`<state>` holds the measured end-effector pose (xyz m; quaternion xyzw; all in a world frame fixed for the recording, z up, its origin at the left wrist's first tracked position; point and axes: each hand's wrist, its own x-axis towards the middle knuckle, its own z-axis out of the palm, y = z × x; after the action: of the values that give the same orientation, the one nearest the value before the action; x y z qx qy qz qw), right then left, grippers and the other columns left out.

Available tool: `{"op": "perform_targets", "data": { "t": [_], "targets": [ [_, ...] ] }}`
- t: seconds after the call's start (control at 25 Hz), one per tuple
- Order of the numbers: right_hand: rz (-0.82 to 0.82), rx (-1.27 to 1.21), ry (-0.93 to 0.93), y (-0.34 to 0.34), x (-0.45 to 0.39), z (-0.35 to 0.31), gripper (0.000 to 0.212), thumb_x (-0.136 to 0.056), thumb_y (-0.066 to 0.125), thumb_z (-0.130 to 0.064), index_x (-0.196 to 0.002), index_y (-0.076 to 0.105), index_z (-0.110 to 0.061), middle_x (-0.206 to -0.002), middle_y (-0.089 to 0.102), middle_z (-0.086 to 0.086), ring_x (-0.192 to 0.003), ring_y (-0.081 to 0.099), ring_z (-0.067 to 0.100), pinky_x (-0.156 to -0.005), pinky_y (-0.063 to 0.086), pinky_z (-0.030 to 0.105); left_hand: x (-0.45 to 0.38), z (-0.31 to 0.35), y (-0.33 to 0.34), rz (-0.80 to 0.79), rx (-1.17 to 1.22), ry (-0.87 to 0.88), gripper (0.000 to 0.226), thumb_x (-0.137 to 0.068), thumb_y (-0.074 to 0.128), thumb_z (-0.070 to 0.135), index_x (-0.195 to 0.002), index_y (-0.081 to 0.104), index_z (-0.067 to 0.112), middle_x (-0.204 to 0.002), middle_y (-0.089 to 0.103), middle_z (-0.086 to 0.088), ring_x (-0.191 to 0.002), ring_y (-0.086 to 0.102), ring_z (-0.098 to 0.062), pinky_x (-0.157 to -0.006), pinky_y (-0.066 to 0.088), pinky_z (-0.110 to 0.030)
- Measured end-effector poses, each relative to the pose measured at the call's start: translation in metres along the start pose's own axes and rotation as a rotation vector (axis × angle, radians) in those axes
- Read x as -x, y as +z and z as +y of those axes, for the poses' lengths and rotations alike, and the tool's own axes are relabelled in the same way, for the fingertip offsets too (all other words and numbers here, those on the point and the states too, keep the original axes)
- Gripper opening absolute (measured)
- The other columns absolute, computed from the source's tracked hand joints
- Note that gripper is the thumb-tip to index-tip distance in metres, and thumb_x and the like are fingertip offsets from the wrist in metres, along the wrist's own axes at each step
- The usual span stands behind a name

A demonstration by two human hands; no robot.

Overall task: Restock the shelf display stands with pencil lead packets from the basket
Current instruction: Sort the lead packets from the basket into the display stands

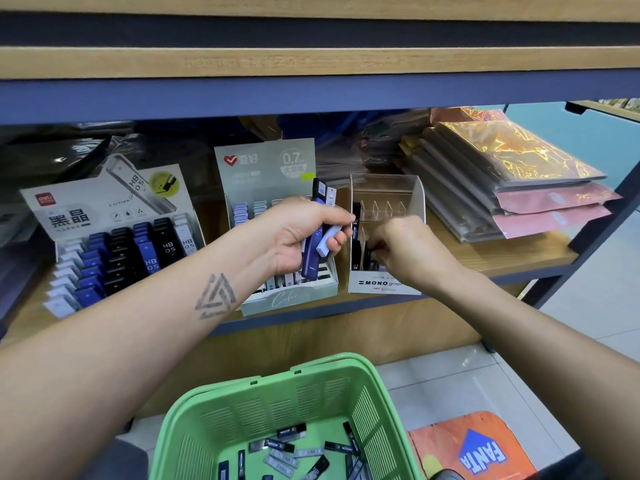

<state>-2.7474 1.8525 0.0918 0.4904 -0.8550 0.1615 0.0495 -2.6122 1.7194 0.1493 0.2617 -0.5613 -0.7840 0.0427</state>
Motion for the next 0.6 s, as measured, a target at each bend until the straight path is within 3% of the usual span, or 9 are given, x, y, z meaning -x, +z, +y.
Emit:
{"op": "perform_targets", "data": {
  "t": [0.12, 0.32, 0.48, 0.6],
  "targets": [
    [0.021, 0.083, -0.027, 0.002, 0.001, 0.0, 0.019, -0.083, 0.062, 0.003, -0.084, 0.07, -0.014, -0.085, 0.066, 0.006, -0.077, 0.063, 0.028, -0.059, 0.044, 0.029, -0.001, -0.001, -0.001, -0.006, 0.003, -0.012, 0.003, -0.093, 0.062, 0.0, -0.091, 0.061, -0.001, -0.069, 0.06, -0.012, -0.054, 0.052, -0.012, -0.041, 0.045, -0.015],
    [0.155, -0.079, 0.024, -0.025, 0.002, -0.008, 0.018, -0.09, 0.064, -0.005, -0.098, 0.077, -0.014, -0.096, 0.072, 0.003, -0.088, 0.068, 0.021, -0.079, 0.055, 0.032, -0.002, -0.002, 0.0, -0.027, 0.054, -0.084, 0.006, -0.094, 0.06, 0.003, -0.094, 0.059, -0.003, -0.072, 0.061, -0.015, -0.056, 0.053, -0.014, -0.042, 0.047, -0.017],
    [-0.006, -0.91, 0.214, -0.044, 0.004, -0.021, 0.013, -0.093, 0.07, -0.01, -0.104, 0.075, -0.011, -0.087, 0.077, 0.008, -0.082, 0.074, 0.019, -0.079, 0.061, 0.035, 0.001, -0.002, 0.001, -0.06, 0.077, -0.069, 0.012, -0.098, 0.055, 0.0, -0.105, 0.061, -0.007, -0.083, 0.068, -0.02, -0.062, 0.063, -0.017, -0.05, 0.054, -0.021],
    [-0.163, -1.091, 0.184, -0.045, 0.004, -0.021, 0.02, -0.089, 0.076, -0.019, -0.108, 0.076, -0.012, -0.098, 0.077, 0.009, -0.09, 0.072, 0.019, -0.084, 0.059, 0.037, 0.006, -0.001, 0.001, -0.061, 0.083, -0.022, 0.023, -0.096, 0.056, -0.004, -0.118, 0.057, -0.012, -0.086, 0.068, -0.025, -0.066, 0.071, -0.023, -0.052, 0.057, -0.025]
  ]
}}
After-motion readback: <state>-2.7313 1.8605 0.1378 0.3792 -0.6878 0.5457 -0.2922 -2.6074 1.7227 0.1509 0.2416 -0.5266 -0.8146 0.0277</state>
